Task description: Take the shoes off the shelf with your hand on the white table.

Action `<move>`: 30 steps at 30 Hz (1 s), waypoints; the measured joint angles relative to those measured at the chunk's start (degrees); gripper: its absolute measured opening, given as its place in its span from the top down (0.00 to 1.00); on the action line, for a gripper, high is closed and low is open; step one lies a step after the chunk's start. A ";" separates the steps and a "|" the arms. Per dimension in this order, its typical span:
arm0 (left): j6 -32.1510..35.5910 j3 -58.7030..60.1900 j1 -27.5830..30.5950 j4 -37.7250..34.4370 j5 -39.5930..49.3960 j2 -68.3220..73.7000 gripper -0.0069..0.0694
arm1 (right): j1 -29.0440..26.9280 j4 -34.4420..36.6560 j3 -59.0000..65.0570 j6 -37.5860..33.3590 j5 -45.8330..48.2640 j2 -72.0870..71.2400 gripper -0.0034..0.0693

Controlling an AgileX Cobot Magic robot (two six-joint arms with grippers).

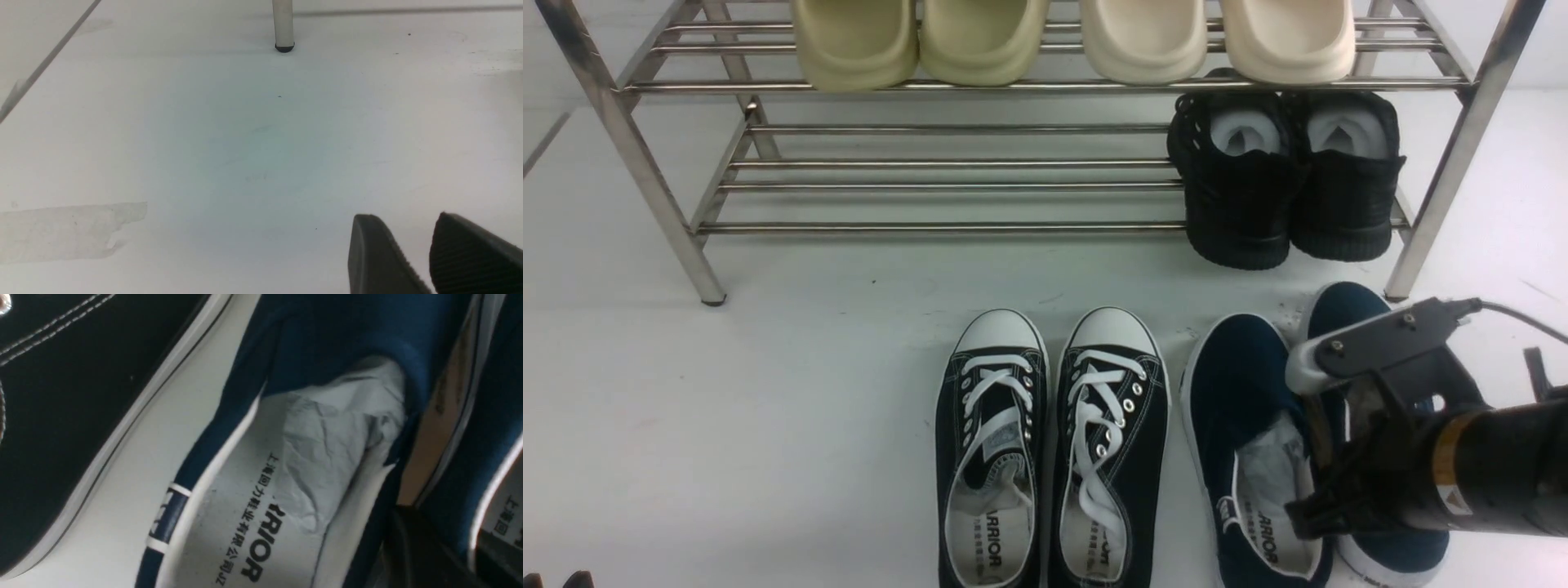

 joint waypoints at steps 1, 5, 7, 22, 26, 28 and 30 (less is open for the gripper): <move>0.00 0.00 0.00 0.00 0.00 0.00 0.59 | 0.00 0.06 0.00 -0.05 -0.08 0.46 0.90; 0.00 0.00 0.00 0.00 0.00 0.00 0.59 | 0.00 1.18 0.00 -0.61 -0.83 1.86 0.90; 0.00 0.00 0.00 0.00 0.00 0.00 0.59 | 0.00 1.39 0.00 -0.66 -0.98 1.92 0.89; 0.00 0.00 0.00 0.00 0.00 0.00 0.59 | -0.56 13.64 0.00 -10.36 -1.74 2.30 0.64; 0.00 0.00 0.00 0.00 0.00 0.00 0.59 | -0.56 16.82 0.00 -13.68 -1.01 2.30 0.46; 0.00 0.00 0.00 0.00 0.00 0.00 0.59 | -0.56 18.17 0.00 -14.37 -0.39 2.15 0.33; 0.00 0.00 0.00 0.00 0.00 0.00 0.59 | -0.56 18.53 0.00 -14.49 0.04 1.63 0.25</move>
